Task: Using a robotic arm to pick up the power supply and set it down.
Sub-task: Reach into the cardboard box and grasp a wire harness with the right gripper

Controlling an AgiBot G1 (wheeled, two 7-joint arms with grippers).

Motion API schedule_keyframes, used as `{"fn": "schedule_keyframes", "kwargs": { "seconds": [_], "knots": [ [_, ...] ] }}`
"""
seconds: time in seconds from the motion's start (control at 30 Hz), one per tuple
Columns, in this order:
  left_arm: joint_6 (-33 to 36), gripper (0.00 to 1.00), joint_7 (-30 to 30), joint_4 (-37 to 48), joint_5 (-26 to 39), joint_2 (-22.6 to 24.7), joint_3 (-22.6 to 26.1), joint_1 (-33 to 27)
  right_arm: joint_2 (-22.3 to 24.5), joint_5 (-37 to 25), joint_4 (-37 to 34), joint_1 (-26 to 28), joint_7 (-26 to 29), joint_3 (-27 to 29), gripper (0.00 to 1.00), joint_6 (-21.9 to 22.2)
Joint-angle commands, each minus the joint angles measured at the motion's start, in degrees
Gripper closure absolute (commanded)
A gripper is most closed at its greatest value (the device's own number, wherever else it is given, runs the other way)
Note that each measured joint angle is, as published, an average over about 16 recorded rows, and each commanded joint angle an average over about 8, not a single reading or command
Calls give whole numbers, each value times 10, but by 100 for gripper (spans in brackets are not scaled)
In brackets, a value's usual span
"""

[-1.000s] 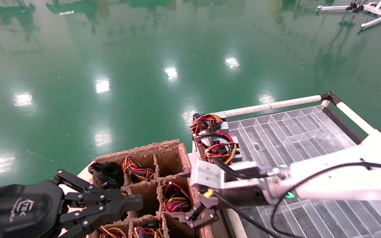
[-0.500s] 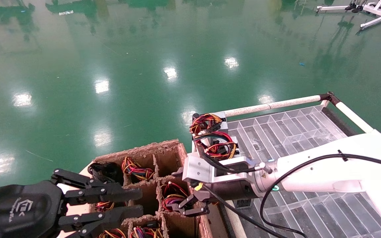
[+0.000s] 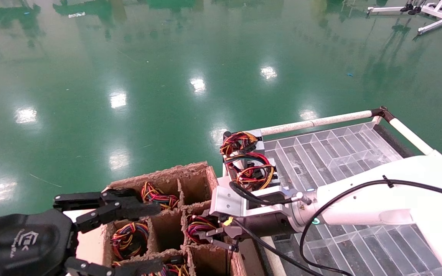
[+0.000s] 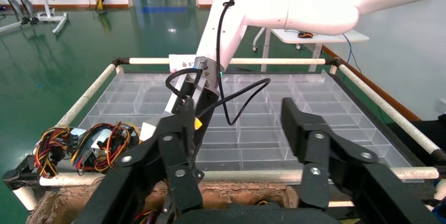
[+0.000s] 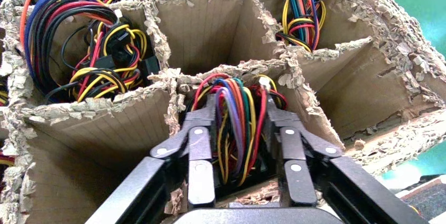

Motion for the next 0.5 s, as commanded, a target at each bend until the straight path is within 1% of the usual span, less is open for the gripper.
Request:
{"fn": "schedule_keyframes", "kwargs": {
  "seconds": [0.03, 0.5],
  "knots": [
    [0, 0, 0, 0, 0, 0, 0, 0, -1, -1, -3, 1, -1, -1, 100, 0],
    [0, 0, 0, 0, 0, 0, 0, 0, 7, 9, -6, 9, -1, 3, 100, -19]
  ]
}}
